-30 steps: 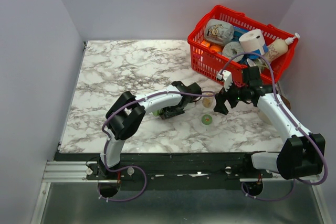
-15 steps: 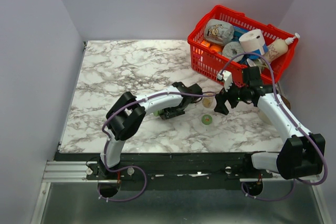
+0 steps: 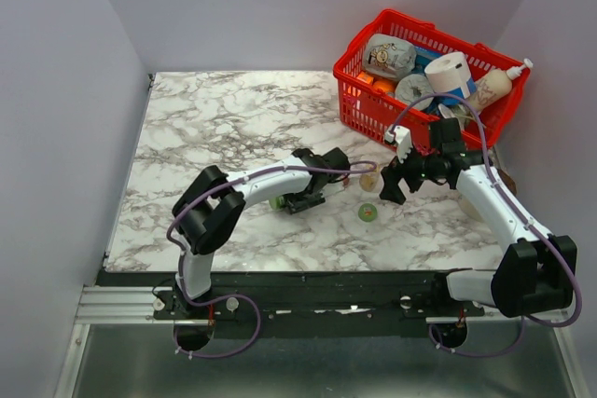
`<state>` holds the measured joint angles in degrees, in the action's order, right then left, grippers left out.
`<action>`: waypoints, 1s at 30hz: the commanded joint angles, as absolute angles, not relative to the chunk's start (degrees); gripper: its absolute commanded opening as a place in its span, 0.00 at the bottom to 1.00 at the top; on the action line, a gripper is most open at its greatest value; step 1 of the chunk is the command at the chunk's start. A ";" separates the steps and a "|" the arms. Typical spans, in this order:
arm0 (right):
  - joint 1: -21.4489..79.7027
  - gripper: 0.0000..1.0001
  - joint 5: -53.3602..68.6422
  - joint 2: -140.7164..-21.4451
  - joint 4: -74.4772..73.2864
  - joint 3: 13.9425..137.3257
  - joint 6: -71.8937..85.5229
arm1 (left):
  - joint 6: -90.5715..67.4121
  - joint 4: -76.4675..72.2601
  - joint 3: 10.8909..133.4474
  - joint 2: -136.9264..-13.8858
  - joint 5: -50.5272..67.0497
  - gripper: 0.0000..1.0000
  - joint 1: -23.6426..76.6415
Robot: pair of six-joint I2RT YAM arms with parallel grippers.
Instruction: Sort the pills into containers
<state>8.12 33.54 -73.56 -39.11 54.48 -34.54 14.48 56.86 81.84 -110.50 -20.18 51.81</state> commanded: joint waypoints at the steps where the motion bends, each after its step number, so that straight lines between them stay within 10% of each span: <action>1: 7.65 1.00 33.22 -74.27 -39.46 55.37 -34.72 | 13.62 52.30 79.55 -106.00 -17.32 0.00 50.89; 19: 7.65 1.00 33.84 -75.50 -39.55 55.37 -34.63 | 6.25 22.00 57.33 -72.98 8.83 0.00 41.93; 30: 7.56 1.00 34.72 -76.55 -39.73 55.64 -34.36 | -23.97 -45.15 24.08 -41.13 35.15 0.00 30.06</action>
